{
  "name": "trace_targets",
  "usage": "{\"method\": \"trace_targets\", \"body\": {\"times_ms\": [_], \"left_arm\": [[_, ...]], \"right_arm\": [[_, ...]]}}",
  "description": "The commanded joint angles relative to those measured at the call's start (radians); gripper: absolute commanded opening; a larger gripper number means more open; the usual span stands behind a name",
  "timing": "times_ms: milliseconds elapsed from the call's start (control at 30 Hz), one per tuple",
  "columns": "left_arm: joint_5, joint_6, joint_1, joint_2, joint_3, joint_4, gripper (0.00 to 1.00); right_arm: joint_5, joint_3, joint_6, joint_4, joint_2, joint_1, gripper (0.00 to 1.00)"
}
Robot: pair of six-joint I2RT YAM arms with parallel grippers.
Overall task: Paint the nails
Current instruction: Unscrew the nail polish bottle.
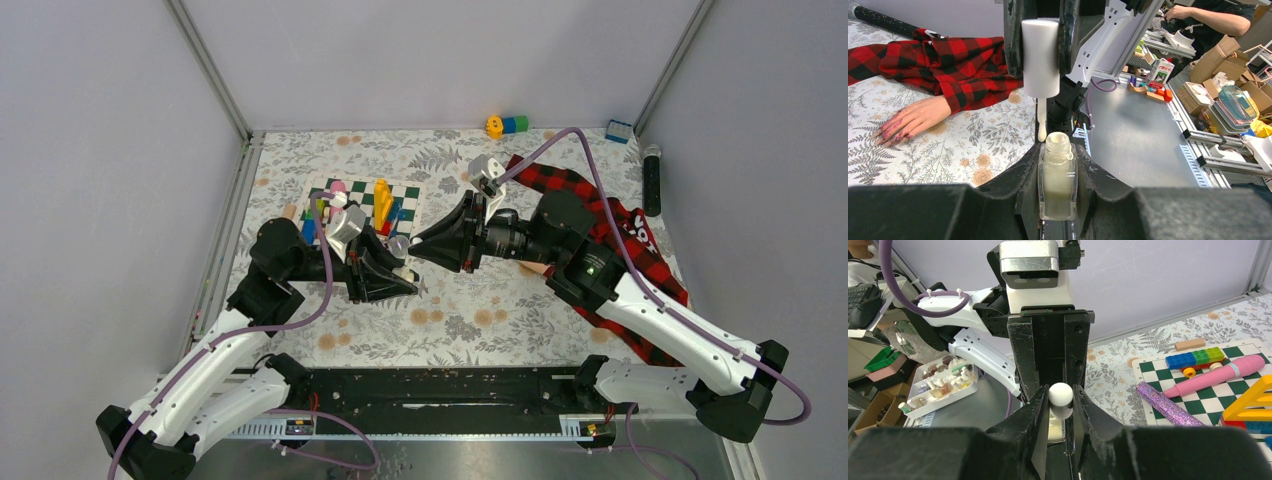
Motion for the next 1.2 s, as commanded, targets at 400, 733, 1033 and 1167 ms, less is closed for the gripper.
{"method": "trace_targets", "body": {"times_ms": [400,733,1033,1167], "left_arm": [[-0.01,0.009,-0.002,-0.006,0.005,0.044,0.0],[-0.012,0.009,-0.001,-0.005,0.004,0.044,0.0],[-0.013,0.009,0.0,-0.006,0.005,0.044,0.0],[-0.014,0.009,-0.001,-0.008,0.004,0.044,0.0]], "right_arm": [[-0.034,0.026,0.017,0.07,-0.032,0.015,0.0],[-0.04,0.016,0.026,0.086,-0.034,0.016,0.0],[-0.034,0.013,0.023,0.083,-0.02,0.016,0.0],[-0.032,0.012,0.021,0.082,-0.013,0.016,0.0]]}}
